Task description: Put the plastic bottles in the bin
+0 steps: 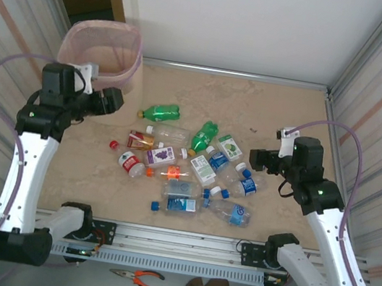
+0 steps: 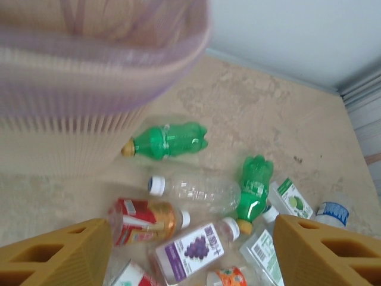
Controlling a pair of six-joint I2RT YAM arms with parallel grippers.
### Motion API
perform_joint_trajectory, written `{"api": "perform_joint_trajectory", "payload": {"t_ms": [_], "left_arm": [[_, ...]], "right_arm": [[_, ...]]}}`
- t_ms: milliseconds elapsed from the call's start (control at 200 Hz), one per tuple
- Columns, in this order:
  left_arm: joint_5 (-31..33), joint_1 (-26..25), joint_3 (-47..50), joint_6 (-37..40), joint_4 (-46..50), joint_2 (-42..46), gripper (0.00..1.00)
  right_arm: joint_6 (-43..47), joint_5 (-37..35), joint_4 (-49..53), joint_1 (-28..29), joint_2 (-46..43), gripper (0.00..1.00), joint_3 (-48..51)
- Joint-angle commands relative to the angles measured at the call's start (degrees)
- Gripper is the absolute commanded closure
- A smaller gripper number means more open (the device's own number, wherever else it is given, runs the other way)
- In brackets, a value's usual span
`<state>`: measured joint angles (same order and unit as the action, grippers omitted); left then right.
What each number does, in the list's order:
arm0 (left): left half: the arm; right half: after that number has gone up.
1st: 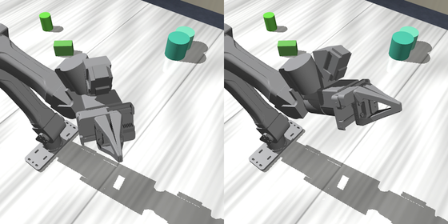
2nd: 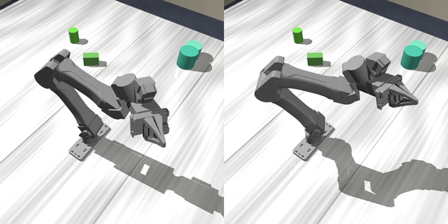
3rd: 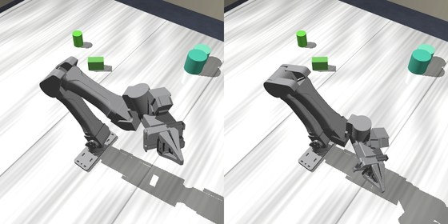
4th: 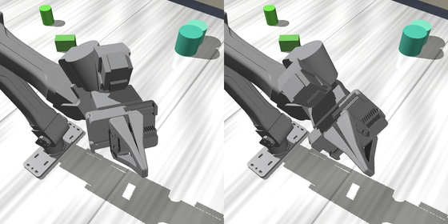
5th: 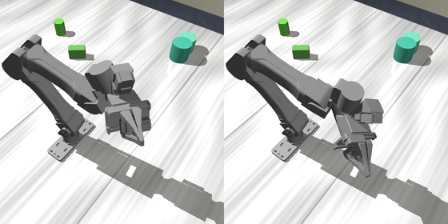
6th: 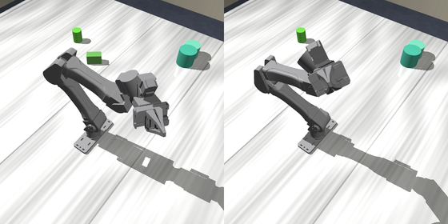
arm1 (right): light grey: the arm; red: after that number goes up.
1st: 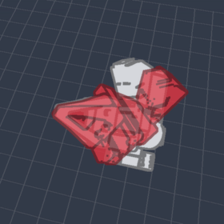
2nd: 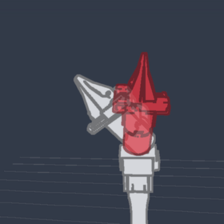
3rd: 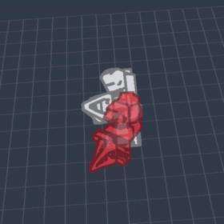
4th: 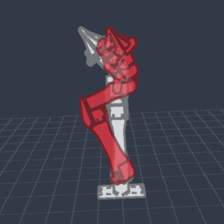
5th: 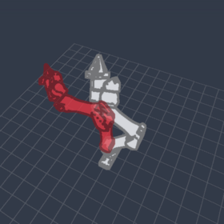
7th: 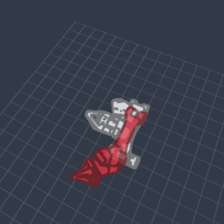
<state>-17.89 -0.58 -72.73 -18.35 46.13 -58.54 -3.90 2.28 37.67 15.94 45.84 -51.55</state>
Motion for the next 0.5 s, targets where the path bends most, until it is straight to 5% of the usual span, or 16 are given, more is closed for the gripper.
{"api": "perform_joint_trajectory", "payload": {"t_ms": [0,261,496], "left_arm": [[2.74,-0.25,5.7,-3.04,0.71,1.75,0.28],[5.29,0.52,18.95,-8.77,-4.5,4.23,0.28],[0.5,6.44,28.63,-14.66,-12.7,1.85,0.3]], "right_arm": [[-0.88,1.14,1.35,0.92,-0.66,0.01,-0.66],[-0.97,0.46,2.65,1.37,-1.45,0.01,-0.48],[-0.85,-0.89,5.48,1.46,-3.6,0.01,-0.68]]}}
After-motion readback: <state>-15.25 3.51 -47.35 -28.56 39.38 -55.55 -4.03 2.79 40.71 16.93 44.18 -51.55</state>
